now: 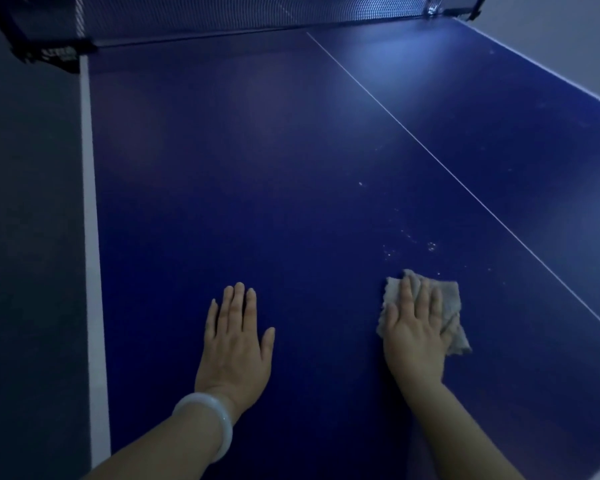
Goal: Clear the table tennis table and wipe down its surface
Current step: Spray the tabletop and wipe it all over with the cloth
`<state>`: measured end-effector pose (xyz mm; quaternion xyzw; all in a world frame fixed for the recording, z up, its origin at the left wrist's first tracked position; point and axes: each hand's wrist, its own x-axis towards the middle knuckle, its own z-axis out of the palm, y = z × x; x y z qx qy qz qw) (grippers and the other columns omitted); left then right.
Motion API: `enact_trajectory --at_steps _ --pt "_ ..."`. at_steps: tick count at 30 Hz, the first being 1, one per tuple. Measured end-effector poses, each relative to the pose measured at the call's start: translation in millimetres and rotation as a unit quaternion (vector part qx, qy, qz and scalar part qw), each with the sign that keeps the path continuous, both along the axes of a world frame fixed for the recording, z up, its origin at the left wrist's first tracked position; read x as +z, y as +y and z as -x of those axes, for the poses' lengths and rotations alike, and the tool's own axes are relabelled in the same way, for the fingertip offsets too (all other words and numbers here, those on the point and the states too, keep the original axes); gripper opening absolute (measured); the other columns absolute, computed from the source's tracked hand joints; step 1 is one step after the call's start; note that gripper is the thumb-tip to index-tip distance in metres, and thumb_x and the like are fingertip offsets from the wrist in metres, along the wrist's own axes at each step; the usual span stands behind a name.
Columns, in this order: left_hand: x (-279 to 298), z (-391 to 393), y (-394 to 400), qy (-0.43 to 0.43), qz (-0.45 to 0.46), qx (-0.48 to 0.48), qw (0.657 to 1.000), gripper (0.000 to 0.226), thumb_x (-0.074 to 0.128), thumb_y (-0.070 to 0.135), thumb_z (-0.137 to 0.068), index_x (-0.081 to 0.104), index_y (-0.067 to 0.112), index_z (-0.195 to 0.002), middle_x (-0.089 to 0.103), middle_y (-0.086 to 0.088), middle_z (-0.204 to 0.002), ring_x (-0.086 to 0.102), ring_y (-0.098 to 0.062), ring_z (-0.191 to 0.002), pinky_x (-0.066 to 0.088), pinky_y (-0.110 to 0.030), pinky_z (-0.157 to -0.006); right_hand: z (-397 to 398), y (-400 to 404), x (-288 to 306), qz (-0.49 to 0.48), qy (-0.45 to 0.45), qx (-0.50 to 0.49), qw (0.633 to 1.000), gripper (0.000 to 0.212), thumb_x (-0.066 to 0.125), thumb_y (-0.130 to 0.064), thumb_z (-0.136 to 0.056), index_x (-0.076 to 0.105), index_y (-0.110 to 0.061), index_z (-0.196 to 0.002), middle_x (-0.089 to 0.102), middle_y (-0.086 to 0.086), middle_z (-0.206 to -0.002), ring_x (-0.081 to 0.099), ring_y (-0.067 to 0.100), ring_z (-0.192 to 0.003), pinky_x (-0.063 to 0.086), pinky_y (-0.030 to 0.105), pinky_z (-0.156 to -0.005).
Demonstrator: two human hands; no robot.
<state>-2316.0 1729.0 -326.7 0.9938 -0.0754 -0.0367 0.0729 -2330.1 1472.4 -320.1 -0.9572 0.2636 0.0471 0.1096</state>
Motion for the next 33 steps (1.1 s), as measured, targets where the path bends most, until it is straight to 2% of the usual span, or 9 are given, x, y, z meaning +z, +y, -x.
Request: enact_trajectory --at_steps 6,9,13,16,20,24,27,30,33 --pt "0 0 0 0.006 -0.012 0.002 1.000 0.077 -0.010 0.053 -0.092 0.003 0.010 -0.154 -0.004 -0.008 -0.162 -0.006 -0.021 -0.150 0.002 -0.045 -0.123 -22 59 -7 0.041 -0.016 0.317 0.947 0.056 0.001 -0.046 -0.103 -0.012 -0.030 -0.155 -0.016 -0.006 -0.163 -0.028 0.016 -0.147 -0.021 0.052 -0.116" --pt "0 0 0 0.002 -0.014 -0.001 1.000 0.080 -0.016 0.055 -0.090 0.003 0.010 -0.154 -0.003 -0.008 -0.162 -0.006 -0.020 -0.150 0.002 -0.044 -0.123 -76 31 3 0.094 0.018 0.364 0.926 0.059 -0.002 -0.047 -0.100 -0.013 -0.029 -0.155 -0.017 -0.003 -0.163 -0.024 0.020 -0.148 -0.020 0.056 -0.116" --pt "3 0 0 0.017 -0.009 0.000 1.000 0.075 -0.003 0.053 -0.093 0.008 0.010 -0.154 0.002 -0.009 -0.163 -0.003 -0.021 -0.151 0.006 -0.045 -0.123 -125 -49 11 0.129 0.063 0.255 0.956 0.059 0.010 -0.046 -0.103 -0.010 -0.027 -0.156 -0.011 0.000 -0.165 -0.017 0.028 -0.150 -0.014 0.062 -0.115" --pt "1 -1 0 0.017 -0.016 0.000 1.000 0.076 -0.009 0.053 -0.091 -0.001 0.012 -0.154 -0.005 -0.008 -0.163 -0.011 -0.019 -0.150 -0.002 -0.043 -0.123 -110 -97 8 0.064 0.092 0.065 0.992 0.060 0.013 -0.048 -0.102 -0.008 -0.031 -0.156 -0.010 0.003 -0.165 -0.016 0.039 -0.148 -0.009 0.067 -0.114" --pt "2 0 -1 0.015 -0.027 0.002 1.000 0.079 -0.014 0.053 -0.088 -0.003 0.012 -0.154 -0.009 -0.008 -0.163 -0.014 -0.020 -0.149 -0.004 -0.043 -0.123 -72 -72 6 0.018 0.083 -0.091 0.992 0.061 0.009 -0.051 -0.100 -0.005 -0.032 -0.156 -0.010 0.006 -0.164 -0.013 0.045 -0.147 -0.004 0.071 -0.112" --pt "2 0 0 0.009 -0.025 0.004 1.000 0.078 -0.010 0.053 -0.089 0.000 0.012 -0.154 -0.005 -0.008 -0.163 -0.009 -0.020 -0.150 0.001 -0.044 -0.123 -27 36 -10 0.088 -0.001 0.245 0.965 0.063 0.030 -0.043 -0.098 0.010 -0.028 -0.156 0.001 0.007 -0.164 -0.014 0.052 -0.144 -0.004 0.076 -0.107" --pt "2 -1 -1 0.007 -0.020 0.003 1.000 0.077 -0.003 0.053 -0.092 0.009 0.009 -0.154 0.005 -0.010 -0.163 -0.001 -0.021 -0.151 0.004 -0.044 -0.123 -2 47 -7 0.051 -0.017 0.362 0.931 0.056 0.018 -0.048 -0.103 0.011 -0.031 -0.156 0.002 0.000 -0.165 -0.020 0.034 -0.148 -0.010 0.064 -0.114" --pt "1 -1 -1 0.005 -0.014 -0.001 1.000 0.070 0.005 0.050 -0.099 0.011 0.008 -0.154 0.005 -0.010 -0.163 -0.002 -0.021 -0.151 0.003 -0.045 -0.123 7 -19 -8 0.110 0.024 0.259 0.959 0.060 0.018 -0.043 -0.102 0.000 -0.030 -0.157 -0.009 0.006 -0.165 -0.021 0.043 -0.146 -0.003 0.070 -0.112" --pt "2 0 -1 0.012 -0.016 -0.002 1.000 0.075 0.001 0.051 -0.093 0.003 0.008 -0.154 -0.001 -0.010 -0.163 -0.007 -0.021 -0.150 -0.001 -0.044 -0.123 20 -64 2 0.032 0.038 -0.045 0.998 0.059 0.013 -0.044 -0.103 -0.013 -0.031 -0.155 -0.015 0.003 -0.164 -0.020 0.038 -0.147 -0.003 0.065 -0.116"
